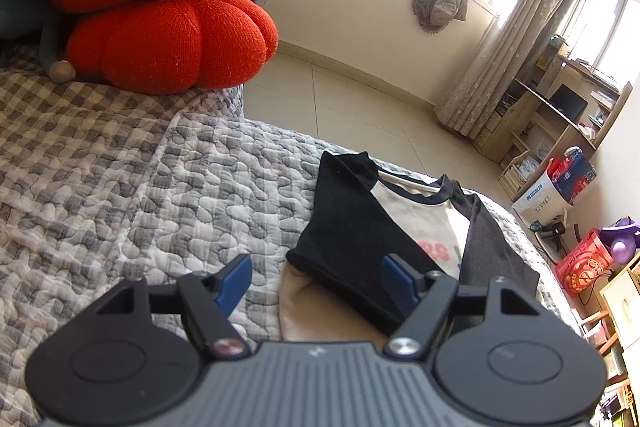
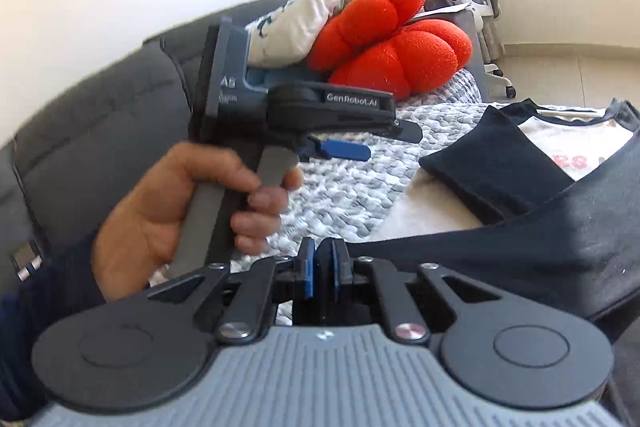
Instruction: Fold clothes
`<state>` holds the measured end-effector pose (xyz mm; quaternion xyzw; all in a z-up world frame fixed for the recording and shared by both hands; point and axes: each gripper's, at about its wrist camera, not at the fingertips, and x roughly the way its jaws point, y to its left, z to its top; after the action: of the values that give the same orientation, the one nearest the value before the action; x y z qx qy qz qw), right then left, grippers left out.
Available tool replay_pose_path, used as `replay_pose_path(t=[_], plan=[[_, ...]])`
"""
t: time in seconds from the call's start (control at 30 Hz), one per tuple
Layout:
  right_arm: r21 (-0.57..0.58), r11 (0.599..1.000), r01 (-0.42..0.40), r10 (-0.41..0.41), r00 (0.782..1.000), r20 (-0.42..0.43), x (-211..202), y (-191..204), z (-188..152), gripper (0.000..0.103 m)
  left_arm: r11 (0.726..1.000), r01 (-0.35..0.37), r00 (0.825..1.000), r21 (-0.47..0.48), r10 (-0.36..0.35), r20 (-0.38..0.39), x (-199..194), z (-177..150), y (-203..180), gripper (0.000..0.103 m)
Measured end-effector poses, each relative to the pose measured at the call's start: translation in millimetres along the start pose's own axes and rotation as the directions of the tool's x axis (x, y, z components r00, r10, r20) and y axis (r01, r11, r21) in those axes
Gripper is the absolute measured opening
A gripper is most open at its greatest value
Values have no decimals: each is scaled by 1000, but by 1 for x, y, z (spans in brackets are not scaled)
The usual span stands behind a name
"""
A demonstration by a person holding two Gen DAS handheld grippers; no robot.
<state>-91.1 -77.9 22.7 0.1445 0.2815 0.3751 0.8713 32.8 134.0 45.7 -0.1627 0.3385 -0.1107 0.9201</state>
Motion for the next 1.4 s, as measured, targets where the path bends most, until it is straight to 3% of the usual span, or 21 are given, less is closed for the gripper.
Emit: replay_pose_path(t=[0.03, 0.17, 0.23, 0.3, 0.4, 0.53, 0.7, 0.77, 0.87, 0.93, 1.0, 1.07, 1.2, 1.3, 1.4], plan=[[43, 999, -11, 11, 1000, 8, 1, -6, -1, 19, 1000, -1, 1000, -6, 1, -2, 0, 0, 1, 73], [-46, 995, 84, -91, 981, -172, 27, -1, -17, 33, 1000, -6, 1000, -7, 6, -11, 2, 0, 2, 73], [-77, 995, 65, -77, 984, -163, 25, 6, -24, 33, 1000, -3, 1000, -5, 2, -9, 1, 0, 1, 73], [-50, 998, 25, -31, 992, -121, 15, 5, -21, 41, 1000, 2, 1000, -2, -2, -6, 0, 0, 1, 73], [-58, 997, 48, -54, 994, -99, 8, 5, -17, 45, 1000, -1, 1000, 0, 1, -12, 2, -1, 1, 73], [-50, 995, 82, -91, 972, -217, 21, -4, -42, 45, 1000, -6, 1000, 12, 6, -26, 7, -3, -1, 73], [-50, 997, 59, -64, 992, -110, -7, -3, -48, 47, 999, -4, 999, 40, 6, -39, 9, -7, -6, 73], [-38, 994, 104, -106, 992, -65, -24, -12, -41, 50, 999, -6, 999, 45, 8, -43, 10, -7, -7, 73], [7, 971, 240, -240, 971, -17, -52, -38, -35, 54, 999, -14, 999, 44, 16, -51, 12, -8, -7, 73], [99, 937, 335, -332, 942, -44, -69, -69, -39, 55, 999, -18, 998, 42, 20, -56, 14, -9, -6, 73], [183, 917, 354, -346, 935, -72, -84, -95, -46, 47, 999, -18, 998, 28, 20, -56, 13, -8, -2, 73], [270, 912, 310, -303, 951, -66, -103, -108, -49, 48, 1000, -19, 998, 5, 20, -53, 12, -5, 3, 73], [225, 880, 418, -419, 907, -45, -122, -106, -47, 52, 994, -71, 997, -86, 69, -22, 10, 3, 29, 72], [231, 873, 431, -437, 899, -23, -126, -108, -45, 56, 987, -104, 995, -121, 103, -19, 11, 5, 42, 71], [174, 871, 460, -469, 883, 13, -123, -102, -36, 57, 990, -104, 995, -98, 102, -19, 13, 4, 39, 71]])
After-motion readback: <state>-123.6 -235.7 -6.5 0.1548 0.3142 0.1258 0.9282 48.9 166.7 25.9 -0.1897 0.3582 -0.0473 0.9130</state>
